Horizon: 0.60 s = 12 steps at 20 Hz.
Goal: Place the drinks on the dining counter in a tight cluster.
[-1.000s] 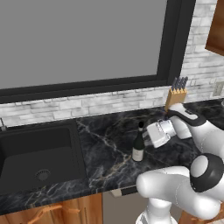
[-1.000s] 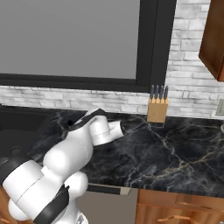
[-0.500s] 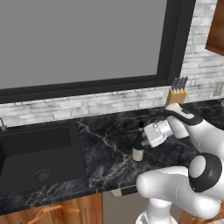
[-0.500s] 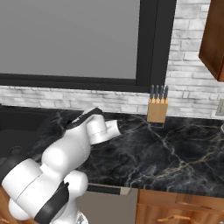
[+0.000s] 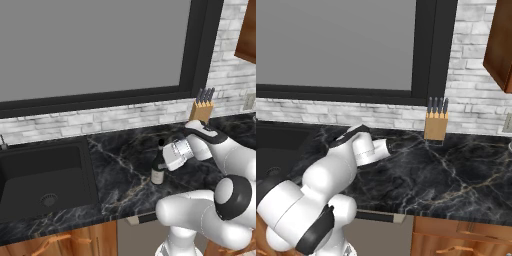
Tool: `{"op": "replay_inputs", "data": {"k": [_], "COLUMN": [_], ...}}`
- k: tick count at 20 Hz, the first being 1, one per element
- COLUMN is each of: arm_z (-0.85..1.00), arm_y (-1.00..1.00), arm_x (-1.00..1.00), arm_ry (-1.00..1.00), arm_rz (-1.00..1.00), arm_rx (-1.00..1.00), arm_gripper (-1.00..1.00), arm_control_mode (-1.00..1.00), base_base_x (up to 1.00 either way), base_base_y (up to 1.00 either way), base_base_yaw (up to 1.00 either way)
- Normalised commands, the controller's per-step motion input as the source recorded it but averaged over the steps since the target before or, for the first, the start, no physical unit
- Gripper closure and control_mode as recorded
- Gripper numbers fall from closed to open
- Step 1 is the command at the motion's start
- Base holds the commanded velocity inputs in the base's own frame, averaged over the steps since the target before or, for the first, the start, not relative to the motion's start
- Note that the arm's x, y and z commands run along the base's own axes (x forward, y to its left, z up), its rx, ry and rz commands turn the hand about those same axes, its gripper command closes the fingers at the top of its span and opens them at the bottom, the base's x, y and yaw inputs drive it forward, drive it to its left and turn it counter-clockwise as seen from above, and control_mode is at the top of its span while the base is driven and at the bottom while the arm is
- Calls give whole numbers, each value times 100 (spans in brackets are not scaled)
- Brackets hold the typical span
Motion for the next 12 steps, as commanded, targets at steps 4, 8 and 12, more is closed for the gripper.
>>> {"op": "replay_inputs", "data": {"k": [4, 8, 12], "arm_z": [0, 0, 0], "arm_y": [0, 0, 0], "arm_x": [0, 0, 0], "arm_ry": [0, 0, 0], "arm_rz": [0, 0, 0], "arm_rx": [0, 0, 0], "arm_gripper": [-100, 100, 100], "arm_control_mode": [-100, -100, -100], "base_base_x": [0, 0, 0], "base_base_y": [0, 0, 0], "base_base_yaw": [0, 0, 0]}}
